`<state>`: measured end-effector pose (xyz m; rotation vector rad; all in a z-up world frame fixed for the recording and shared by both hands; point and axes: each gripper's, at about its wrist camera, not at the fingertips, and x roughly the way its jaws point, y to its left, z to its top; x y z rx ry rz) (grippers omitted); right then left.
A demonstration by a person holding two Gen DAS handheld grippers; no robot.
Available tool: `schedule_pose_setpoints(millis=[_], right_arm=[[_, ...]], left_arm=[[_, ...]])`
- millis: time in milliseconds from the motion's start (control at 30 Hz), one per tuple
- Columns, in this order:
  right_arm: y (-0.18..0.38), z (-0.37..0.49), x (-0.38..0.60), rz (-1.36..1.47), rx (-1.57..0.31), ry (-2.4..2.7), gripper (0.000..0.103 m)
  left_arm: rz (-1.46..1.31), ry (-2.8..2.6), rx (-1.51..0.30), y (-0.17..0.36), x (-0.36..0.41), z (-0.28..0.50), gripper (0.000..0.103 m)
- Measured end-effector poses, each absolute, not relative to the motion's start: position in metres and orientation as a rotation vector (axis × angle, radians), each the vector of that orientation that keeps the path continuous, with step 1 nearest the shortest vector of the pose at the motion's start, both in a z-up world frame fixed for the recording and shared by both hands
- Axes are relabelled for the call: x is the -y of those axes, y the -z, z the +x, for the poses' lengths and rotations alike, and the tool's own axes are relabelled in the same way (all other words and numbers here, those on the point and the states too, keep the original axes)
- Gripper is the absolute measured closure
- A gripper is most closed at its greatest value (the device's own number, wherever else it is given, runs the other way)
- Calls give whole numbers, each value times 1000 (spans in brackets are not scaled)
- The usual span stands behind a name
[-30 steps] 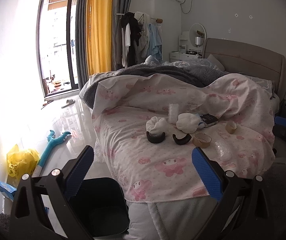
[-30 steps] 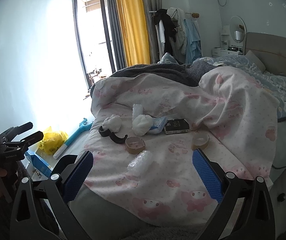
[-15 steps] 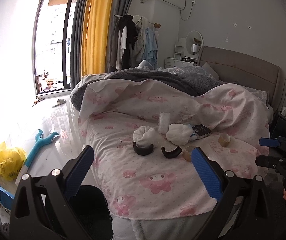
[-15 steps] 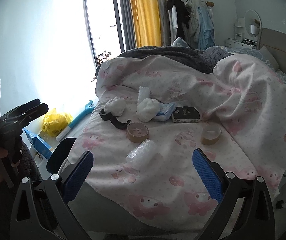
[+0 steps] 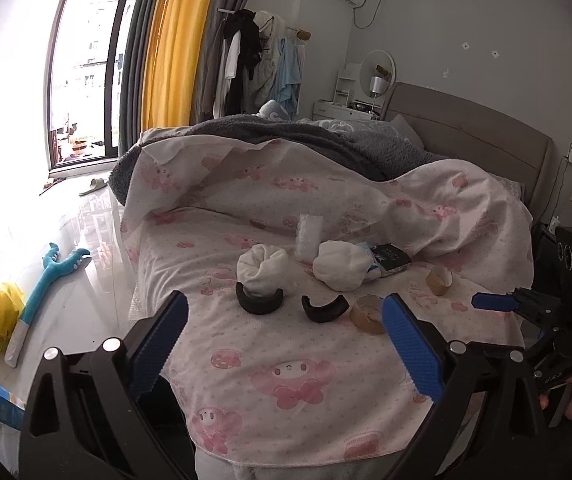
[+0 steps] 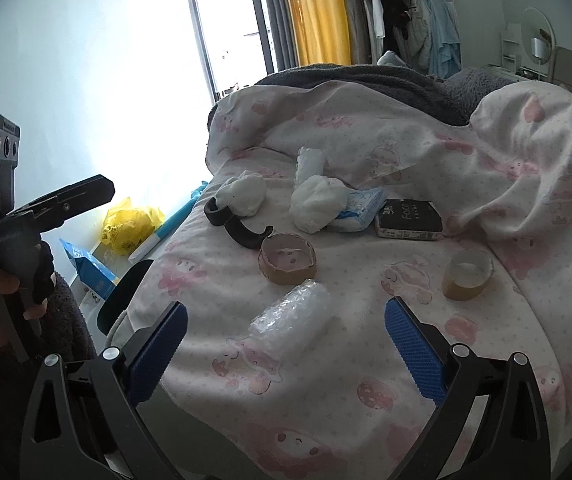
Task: Collect trash
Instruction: 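Move the right tool toward the clear bubble-wrap roll and close on it, then lift the bubble-wrap roll with the right tool and carry it toward the teal bin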
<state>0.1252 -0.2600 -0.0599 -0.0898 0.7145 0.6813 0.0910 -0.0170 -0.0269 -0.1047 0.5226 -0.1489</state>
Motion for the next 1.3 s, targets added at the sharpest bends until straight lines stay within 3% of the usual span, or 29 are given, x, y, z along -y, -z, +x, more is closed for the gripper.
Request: schedule_pose_setpoints(millis=[233, 333, 400, 667, 833, 1200, 1300], right_arm=[[76, 139, 247, -116, -740, -737, 7], [80, 143, 244, -126, -740, -753, 10], [85, 149, 244, -130, -748, -756, 11], [102, 163, 239, -160, -790, -772, 27], [106, 165, 234, -176, -812, -787, 37], [92, 168, 243, -99, -765, -714, 41], [84, 167, 245, -77, -738, -685, 41]], left_arm=[[-76, 206, -595, 48, 29, 107, 8], [-61, 214, -632, 56, 32, 114, 20], [-59, 209, -652, 62, 32, 119, 20], [-71, 254, -695, 78, 35, 134, 25], [-105, 295, -704, 84, 37, 146, 35], [-181, 286, -754, 99, 39, 171, 45], [-210, 264, -775, 104, 37, 178, 55]])
